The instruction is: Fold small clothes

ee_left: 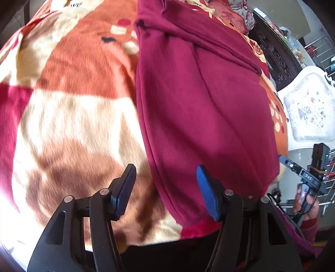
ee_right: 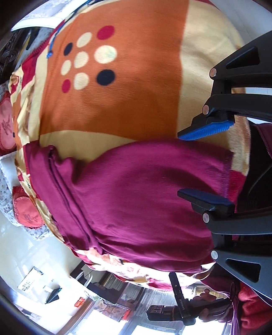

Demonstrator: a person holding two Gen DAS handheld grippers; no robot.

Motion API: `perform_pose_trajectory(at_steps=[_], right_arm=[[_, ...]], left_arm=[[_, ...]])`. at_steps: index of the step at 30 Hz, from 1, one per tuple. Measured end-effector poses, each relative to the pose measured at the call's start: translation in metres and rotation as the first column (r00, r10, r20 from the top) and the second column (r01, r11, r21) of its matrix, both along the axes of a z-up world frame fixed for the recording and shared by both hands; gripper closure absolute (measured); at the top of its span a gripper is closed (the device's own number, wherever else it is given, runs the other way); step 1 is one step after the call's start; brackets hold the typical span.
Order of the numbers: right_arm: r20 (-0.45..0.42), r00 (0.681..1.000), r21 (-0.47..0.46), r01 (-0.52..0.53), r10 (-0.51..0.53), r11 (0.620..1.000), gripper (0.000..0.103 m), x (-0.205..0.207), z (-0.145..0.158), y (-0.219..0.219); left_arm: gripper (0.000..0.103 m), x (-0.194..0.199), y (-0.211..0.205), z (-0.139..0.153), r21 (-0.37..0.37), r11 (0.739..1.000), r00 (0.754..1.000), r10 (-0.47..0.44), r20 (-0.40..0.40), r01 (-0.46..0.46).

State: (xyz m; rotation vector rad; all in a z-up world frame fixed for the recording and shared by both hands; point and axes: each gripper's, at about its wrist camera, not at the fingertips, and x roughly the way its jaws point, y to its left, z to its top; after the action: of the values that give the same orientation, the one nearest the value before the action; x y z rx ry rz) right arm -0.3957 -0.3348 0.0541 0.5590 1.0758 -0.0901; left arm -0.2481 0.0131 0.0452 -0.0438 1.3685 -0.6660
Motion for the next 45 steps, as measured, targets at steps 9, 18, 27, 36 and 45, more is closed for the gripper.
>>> perform_pose_trajectory(at_steps=[9, 18, 27, 36, 45], right_arm=[[0.001, 1.0, 0.017, 0.012, -0.012, 1.0, 0.056, -0.011, -0.006, 0.002], [0.0, 0.999, 0.03, 0.032, -0.032, 0.999, 0.056, -0.015, -0.011, -0.007], [-0.005, 0.998, 0.056, 0.06, -0.06, 0.997, 0.056, -0.017, -0.019, -0.017], [0.009, 0.996, 0.128, 0.09, -0.092, 0.988, 0.056, -0.016, -0.026, -0.027], [0.071, 0.997, 0.146, -0.002, -0.008, 0.989, 0.08, -0.012, -0.028, -0.009]], left_arm=[[0.043, -0.025, 0.002, -0.003, -0.024, 0.999, 0.996, -0.023, -0.082, 0.021], [0.043, -0.029, -0.005, 0.002, -0.032, 0.998, 0.995, -0.065, -0.082, 0.063], [0.043, -0.02, -0.008, -0.007, -0.043, 0.999, 0.992, -0.028, -0.12, 0.023], [0.043, -0.012, -0.008, -0.011, -0.066, 0.998, 0.99, -0.033, -0.135, 0.024], [0.043, -0.001, -0.006, -0.013, -0.139, 0.99, 0.985, 0.005, -0.17, -0.029]])
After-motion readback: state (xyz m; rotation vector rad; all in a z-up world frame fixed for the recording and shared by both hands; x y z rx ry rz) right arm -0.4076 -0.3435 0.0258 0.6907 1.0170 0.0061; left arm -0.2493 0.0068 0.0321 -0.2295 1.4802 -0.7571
